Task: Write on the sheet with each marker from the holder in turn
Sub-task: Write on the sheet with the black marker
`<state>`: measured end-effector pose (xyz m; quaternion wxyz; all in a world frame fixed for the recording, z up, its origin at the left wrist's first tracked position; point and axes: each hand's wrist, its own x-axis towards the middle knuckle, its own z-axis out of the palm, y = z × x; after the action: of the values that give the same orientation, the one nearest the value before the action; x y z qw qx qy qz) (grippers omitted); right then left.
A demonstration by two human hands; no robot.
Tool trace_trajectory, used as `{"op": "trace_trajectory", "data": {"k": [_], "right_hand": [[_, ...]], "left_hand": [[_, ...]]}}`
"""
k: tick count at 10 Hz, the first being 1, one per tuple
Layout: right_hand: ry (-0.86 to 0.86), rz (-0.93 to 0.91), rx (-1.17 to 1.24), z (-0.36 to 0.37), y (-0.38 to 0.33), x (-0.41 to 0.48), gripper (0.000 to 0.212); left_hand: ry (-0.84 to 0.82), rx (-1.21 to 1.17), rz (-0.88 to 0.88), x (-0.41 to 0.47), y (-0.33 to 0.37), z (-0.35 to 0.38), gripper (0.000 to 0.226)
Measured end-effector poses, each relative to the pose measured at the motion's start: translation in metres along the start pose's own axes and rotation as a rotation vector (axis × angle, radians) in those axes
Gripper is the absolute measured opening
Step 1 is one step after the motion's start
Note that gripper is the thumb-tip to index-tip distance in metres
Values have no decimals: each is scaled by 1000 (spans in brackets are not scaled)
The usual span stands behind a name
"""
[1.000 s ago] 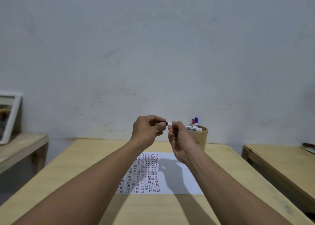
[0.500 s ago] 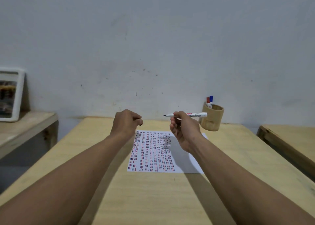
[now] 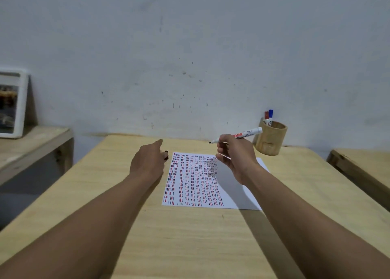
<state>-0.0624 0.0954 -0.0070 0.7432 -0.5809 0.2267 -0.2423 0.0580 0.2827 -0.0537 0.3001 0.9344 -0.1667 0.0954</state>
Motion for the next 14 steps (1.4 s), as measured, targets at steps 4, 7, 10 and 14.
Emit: {"op": "trace_trajectory", "data": {"k": [4,7,10,14], "right_hand": [[159,-199,-616,-37,42,3,20],[146,-221,-732,-37,50,5,25],[131,-228,-749,-38,52,8,29],[117,-187,-751,-37,47,4,27]], "left_hand": [[-355,322,64,-40,-28,-3,55],[-342,358,72,-40,-29,-1,54],[-352,356,73,-41,-29,-2,55],[-345,353,70,-41,-29,-1,55]]}}
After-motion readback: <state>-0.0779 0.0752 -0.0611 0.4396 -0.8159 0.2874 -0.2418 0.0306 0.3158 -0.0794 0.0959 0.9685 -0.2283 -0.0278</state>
